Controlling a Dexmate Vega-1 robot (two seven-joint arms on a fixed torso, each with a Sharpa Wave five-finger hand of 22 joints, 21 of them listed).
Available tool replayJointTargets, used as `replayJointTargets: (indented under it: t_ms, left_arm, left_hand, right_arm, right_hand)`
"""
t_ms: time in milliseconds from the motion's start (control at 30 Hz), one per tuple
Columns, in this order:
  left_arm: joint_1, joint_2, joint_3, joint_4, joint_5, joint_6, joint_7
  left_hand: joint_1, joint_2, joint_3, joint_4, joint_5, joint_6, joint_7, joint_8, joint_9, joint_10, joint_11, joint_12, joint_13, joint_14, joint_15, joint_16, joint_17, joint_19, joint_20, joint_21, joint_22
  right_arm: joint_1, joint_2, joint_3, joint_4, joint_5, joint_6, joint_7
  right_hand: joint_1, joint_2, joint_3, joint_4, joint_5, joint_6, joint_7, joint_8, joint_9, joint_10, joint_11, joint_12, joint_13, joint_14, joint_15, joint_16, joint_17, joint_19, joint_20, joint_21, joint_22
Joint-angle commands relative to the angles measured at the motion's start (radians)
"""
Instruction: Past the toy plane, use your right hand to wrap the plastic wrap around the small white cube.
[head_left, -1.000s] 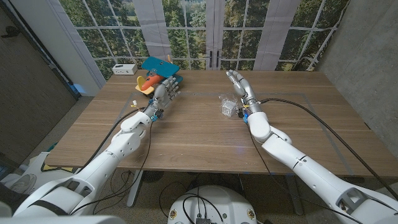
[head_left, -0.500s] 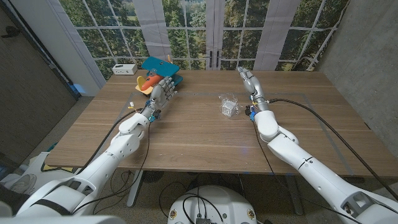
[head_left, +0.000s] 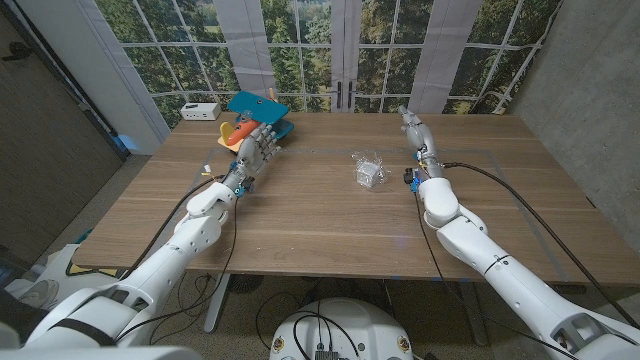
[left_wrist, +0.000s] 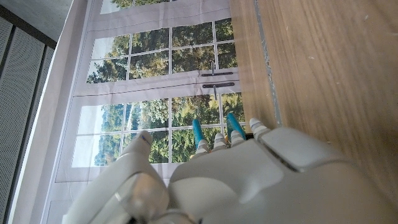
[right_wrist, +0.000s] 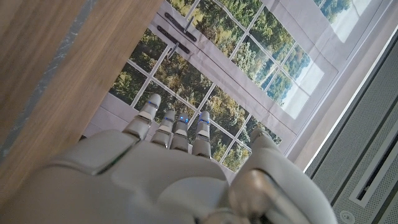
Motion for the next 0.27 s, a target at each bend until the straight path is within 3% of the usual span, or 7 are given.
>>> replayJointTargets:
  t_ms: [33,267]
  left_arm:
    - [0.016,0.033,-0.015,-0.01,-0.019,0.026,-0.034]
    - [-0.006,0.026,-0.016,0.031,-0.024,0.028,-0.056]
  left_hand:
    - [-0.011,-0.001,-0.003,0.004,0.001,-0.133,-0.007,0.004,0.003,-0.177,0.002,0.003,0.003,-0.141,-0.004,0.002,0.004,0.0,0.0,0.001,0.003]
    - [-0.013,-0.001,-0.004,0.006,0.002,-0.132,-0.006,0.003,0.003,-0.176,0.001,0.002,0.003,-0.14,-0.005,0.001,0.004,0.003,0.0,0.001,0.003]
  right_arm:
    - [-0.034,0.024,0.064,0.039,0.082,0.046,-0.042]
    - [-0.057,0.039,0.068,0.029,0.068,0.061,-0.086]
  right_hand:
    - [0.001,0.005,0.009,-0.002,0.006,0.013,0.003,0.003,0.002,0.013,0.002,0.001,0.006,0.019,0.0,0.004,0.003,0.013,-0.001,0.002,0.004]
    - [0.0,0.005,0.009,-0.002,0.005,0.018,0.007,0.002,0.002,0.017,0.008,0.001,0.006,0.022,0.0,0.003,0.004,0.015,-0.004,0.001,0.004]
